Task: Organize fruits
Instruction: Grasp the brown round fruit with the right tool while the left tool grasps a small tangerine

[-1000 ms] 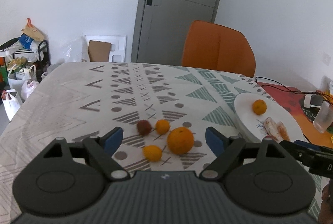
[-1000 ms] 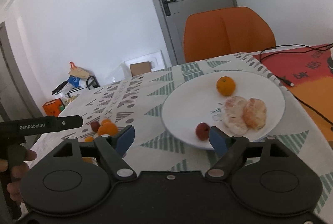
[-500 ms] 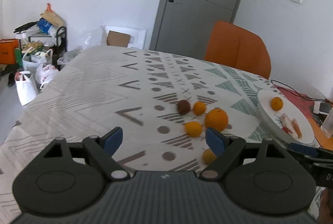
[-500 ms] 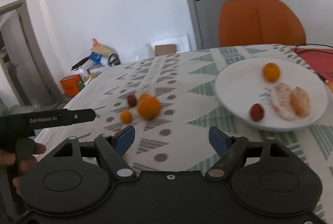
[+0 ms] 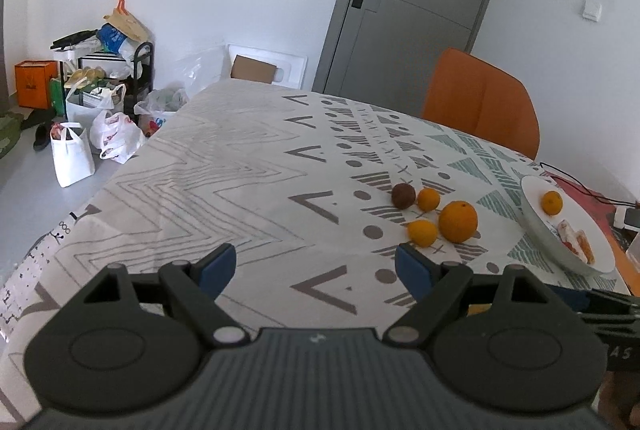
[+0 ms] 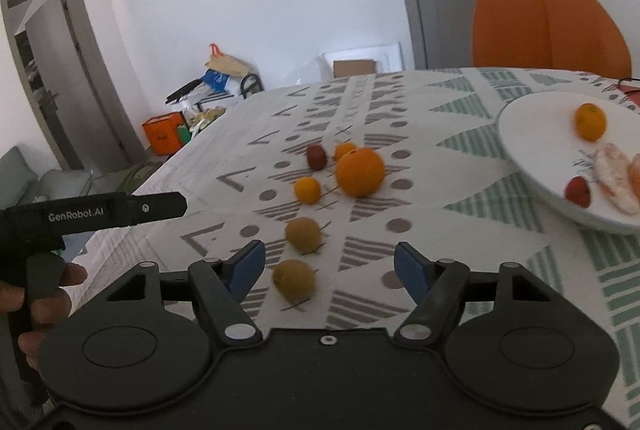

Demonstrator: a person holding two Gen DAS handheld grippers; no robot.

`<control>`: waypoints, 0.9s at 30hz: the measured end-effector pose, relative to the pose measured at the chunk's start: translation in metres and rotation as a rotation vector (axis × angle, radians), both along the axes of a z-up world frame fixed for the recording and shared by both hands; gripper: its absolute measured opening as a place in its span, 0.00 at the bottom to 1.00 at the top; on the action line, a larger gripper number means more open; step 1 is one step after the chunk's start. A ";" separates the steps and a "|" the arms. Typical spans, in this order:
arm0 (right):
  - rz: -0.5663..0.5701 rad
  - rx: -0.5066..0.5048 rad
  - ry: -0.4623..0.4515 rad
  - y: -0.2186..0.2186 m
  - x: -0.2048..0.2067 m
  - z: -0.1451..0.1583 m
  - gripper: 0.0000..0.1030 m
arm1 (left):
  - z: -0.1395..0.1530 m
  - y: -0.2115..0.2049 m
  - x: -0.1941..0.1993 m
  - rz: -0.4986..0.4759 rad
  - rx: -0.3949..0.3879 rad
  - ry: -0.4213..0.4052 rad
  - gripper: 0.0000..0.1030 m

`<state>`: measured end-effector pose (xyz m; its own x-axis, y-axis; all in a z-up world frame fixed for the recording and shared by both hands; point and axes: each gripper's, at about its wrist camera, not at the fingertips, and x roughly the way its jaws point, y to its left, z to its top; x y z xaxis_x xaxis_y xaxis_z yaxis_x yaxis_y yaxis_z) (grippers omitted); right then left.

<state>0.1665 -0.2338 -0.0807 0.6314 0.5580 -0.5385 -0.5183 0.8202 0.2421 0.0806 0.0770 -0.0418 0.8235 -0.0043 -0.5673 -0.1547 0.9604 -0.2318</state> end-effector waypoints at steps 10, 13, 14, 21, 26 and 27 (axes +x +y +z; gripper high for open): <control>0.009 -0.051 0.026 0.009 0.007 -0.010 0.24 | -0.009 -0.007 0.012 -0.050 -0.014 0.017 0.83; -0.016 -0.041 0.031 -0.002 0.011 -0.009 0.24 | -0.008 -0.017 0.020 -0.073 -0.006 0.005 0.82; -0.022 -0.039 0.029 -0.006 0.012 -0.009 0.24 | -0.008 -0.020 0.023 -0.082 -0.006 0.005 0.82; -0.083 -0.027 0.019 -0.028 0.022 -0.004 0.24 | -0.010 -0.041 0.044 -0.150 -0.007 0.003 0.75; -0.125 -0.019 0.010 -0.039 0.028 -0.001 0.24 | -0.014 -0.050 0.060 -0.194 -0.008 0.014 0.67; -0.134 -0.016 0.008 -0.042 0.029 0.000 0.24 | -0.014 -0.051 0.064 -0.200 -0.009 0.015 0.67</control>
<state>0.1951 -0.2757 -0.0805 0.6957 0.4598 -0.5519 -0.4018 0.8860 0.2316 0.1444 0.0255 -0.0563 0.7972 -0.1717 -0.5788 0.0351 0.9703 -0.2394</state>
